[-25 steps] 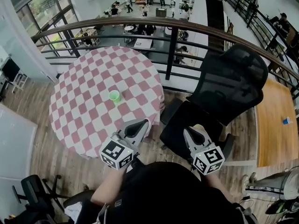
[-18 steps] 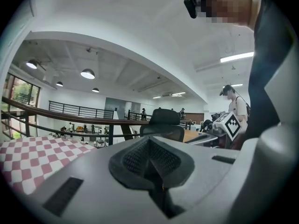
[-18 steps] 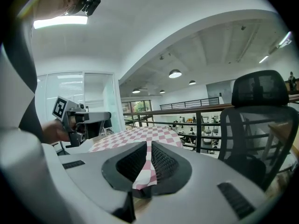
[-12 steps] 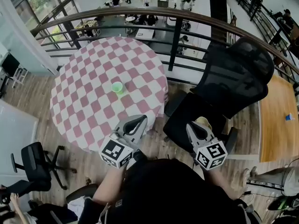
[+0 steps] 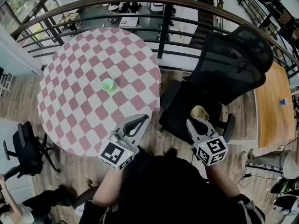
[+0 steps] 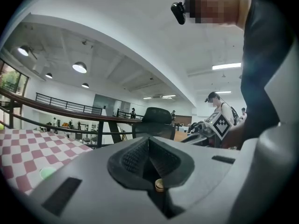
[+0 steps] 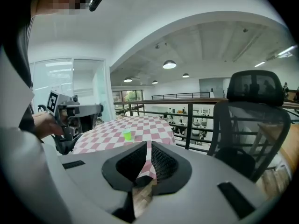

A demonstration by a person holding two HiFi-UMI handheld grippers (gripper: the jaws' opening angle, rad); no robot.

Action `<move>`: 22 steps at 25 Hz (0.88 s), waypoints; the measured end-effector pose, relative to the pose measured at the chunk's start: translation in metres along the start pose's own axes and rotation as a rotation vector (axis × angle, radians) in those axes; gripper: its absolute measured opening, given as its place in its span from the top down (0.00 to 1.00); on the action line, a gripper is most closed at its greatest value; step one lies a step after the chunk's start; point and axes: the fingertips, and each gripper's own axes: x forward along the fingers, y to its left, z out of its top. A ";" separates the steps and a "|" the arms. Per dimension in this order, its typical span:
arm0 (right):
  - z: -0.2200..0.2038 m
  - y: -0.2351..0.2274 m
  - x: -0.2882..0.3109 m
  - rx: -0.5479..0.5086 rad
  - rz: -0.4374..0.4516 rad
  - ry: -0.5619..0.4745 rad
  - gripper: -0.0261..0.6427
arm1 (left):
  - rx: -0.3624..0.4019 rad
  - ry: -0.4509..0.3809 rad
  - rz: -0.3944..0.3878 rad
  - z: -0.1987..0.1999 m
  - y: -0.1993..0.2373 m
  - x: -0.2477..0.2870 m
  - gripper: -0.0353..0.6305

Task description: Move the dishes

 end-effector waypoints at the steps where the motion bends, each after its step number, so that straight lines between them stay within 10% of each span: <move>1: -0.005 0.002 0.006 0.005 0.000 0.021 0.89 | -0.006 0.012 -0.014 -0.006 0.003 0.002 0.95; 10: -0.042 -0.034 0.011 0.028 -0.088 0.105 0.89 | -0.054 0.148 -0.171 -0.040 0.008 0.071 0.95; 22: -0.217 -0.197 0.021 0.051 -0.159 0.417 0.89 | -0.066 0.296 -0.165 -0.132 -0.020 0.239 0.95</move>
